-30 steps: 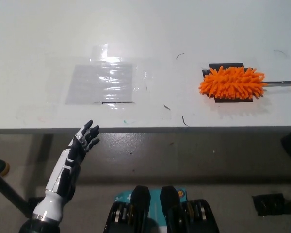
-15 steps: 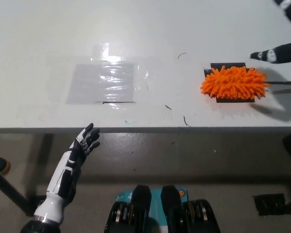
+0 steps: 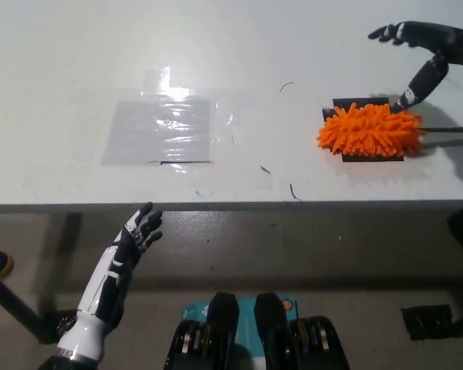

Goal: The robot uses it right hand to pick up an extended orange duster kept in the middle of the desk and presses its handle against the desk to collapse it

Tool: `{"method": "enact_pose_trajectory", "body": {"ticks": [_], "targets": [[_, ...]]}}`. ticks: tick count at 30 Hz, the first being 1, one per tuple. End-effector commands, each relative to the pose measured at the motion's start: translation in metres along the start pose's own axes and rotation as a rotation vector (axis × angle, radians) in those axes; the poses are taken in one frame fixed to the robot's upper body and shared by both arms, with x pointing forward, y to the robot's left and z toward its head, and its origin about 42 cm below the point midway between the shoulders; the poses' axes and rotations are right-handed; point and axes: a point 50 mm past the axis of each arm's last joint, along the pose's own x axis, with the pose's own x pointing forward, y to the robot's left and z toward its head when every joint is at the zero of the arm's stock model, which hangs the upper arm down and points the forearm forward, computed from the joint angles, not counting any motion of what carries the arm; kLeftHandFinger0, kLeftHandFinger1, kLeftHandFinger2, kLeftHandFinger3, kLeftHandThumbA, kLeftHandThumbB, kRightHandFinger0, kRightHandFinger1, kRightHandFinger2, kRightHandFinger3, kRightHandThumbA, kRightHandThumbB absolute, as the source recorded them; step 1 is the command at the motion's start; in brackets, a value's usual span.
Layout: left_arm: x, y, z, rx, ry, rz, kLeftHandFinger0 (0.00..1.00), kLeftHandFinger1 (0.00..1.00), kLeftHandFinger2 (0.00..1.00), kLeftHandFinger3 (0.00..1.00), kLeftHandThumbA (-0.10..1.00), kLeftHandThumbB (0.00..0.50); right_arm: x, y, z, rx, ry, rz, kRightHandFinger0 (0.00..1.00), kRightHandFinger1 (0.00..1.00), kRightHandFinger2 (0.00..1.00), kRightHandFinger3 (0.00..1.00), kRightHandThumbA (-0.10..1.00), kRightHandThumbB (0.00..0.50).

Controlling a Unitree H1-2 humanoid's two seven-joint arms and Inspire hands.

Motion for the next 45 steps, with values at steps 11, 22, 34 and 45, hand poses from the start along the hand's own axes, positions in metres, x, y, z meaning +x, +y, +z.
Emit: {"method": "enact_pose_trajectory", "body": {"ticks": [11,22,34,45], "targets": [[0.001,0.0,0.008,0.018,-0.068,-0.032,1.0,1.0,1.0,1.0,1.0,0.151,0.046,-0.004,0.033,-0.149,0.135,0.052,1.0,1.0,1.0,1.0,1.0,0.44],[-0.003,-0.001,0.006,0.005,-0.059,-0.025,1.0,1.0,1.0,1.0,1.0,0.171,0.072,0.023,0.045,-0.17,0.189,0.079,1.0,1.0,1.0,1.0,1.0,0.454],[-0.003,0.0,0.006,0.007,-0.064,-0.019,1.0,1.0,1.0,1.0,1.0,0.167,0.081,0.044,0.029,-0.332,0.291,0.068,1.0,1.0,1.0,1.0,0.87,0.246],[0.0,0.002,0.007,0.012,-0.074,-0.023,1.0,1.0,1.0,1.0,1.0,0.16,0.084,0.049,0.015,-0.603,0.332,-0.197,0.25,0.34,0.55,1.0,-0.1,0.179]]}}
